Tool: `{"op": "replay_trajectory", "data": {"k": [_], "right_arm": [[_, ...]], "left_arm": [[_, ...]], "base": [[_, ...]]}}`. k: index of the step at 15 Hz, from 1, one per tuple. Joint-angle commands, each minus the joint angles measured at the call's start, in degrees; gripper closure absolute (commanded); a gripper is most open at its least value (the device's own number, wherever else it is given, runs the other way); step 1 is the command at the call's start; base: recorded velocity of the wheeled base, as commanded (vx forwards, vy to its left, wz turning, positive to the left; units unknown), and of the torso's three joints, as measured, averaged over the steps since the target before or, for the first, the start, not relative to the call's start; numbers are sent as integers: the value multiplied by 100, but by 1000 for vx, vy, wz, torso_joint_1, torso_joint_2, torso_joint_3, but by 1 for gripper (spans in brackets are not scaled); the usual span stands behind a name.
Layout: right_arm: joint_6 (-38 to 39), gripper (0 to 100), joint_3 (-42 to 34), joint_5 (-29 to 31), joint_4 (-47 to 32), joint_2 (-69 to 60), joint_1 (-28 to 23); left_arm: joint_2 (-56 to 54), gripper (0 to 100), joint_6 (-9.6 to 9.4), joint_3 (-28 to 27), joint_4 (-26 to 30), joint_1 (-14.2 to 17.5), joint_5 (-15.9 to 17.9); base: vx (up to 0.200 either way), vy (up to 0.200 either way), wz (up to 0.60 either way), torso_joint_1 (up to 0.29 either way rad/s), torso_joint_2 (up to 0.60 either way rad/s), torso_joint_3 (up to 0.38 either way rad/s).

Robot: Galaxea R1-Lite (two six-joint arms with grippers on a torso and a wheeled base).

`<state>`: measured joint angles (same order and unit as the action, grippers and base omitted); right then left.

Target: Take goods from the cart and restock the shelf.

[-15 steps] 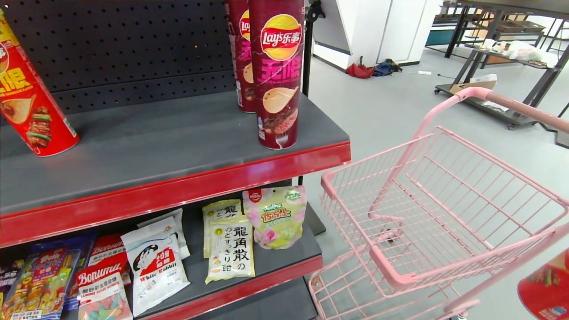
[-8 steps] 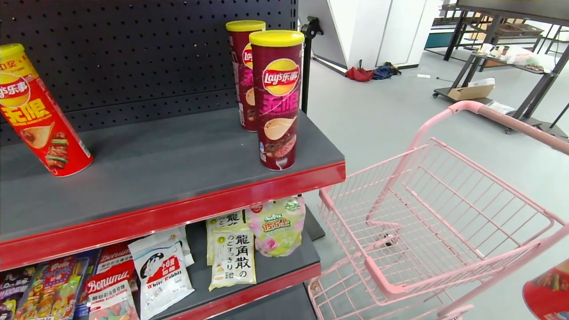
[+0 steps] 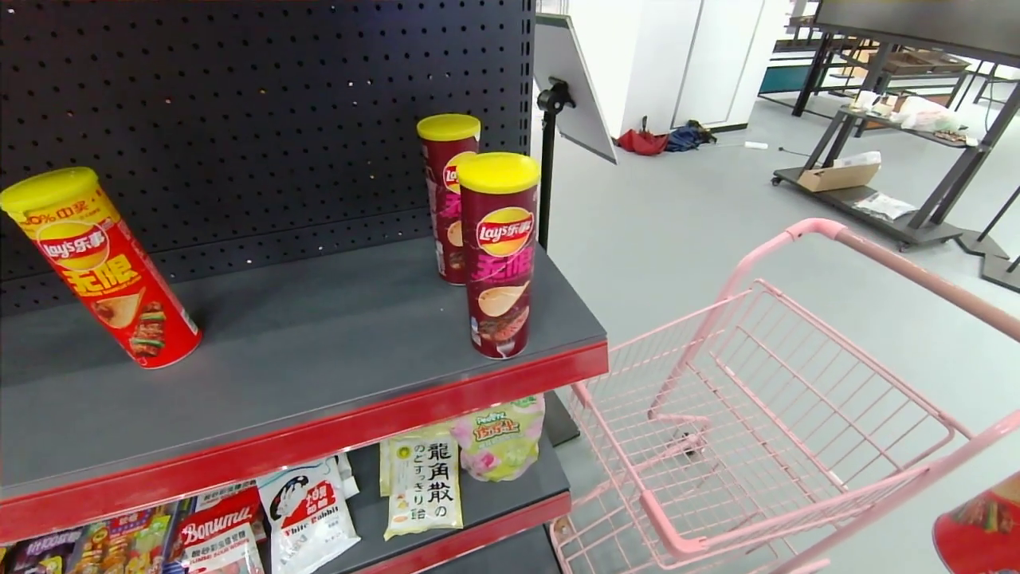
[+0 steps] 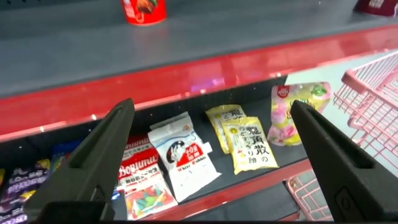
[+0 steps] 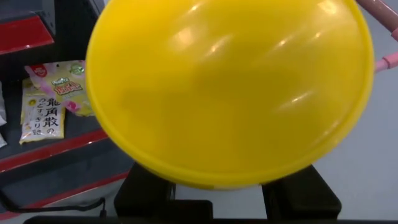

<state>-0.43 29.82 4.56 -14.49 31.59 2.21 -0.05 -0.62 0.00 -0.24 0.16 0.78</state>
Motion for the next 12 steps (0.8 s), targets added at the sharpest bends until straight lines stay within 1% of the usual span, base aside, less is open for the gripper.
{"op": "replay_trajectory", "data": {"k": [1,7,11,12], "right_arm": [[-1,100,-11,1,-1,32,8],[-36,100,-90,1,26,41,8],[-388,100,-415,19,61,-197,-1],[-388,100,-424,19,61,-232,8]], "left_arm": [[5,0,1,0,-2,2,1],[5,0,1,0,-2,2,1],[5,0,1,0,-2,2,1],[5,0,1,0,-2,2,1]], "base": [[0,0,0,188,-456,-276],[0,0,0,169,-401,-232],[0,0,0,28,-60,-37],[0,0,600,12,-2,2]]}}
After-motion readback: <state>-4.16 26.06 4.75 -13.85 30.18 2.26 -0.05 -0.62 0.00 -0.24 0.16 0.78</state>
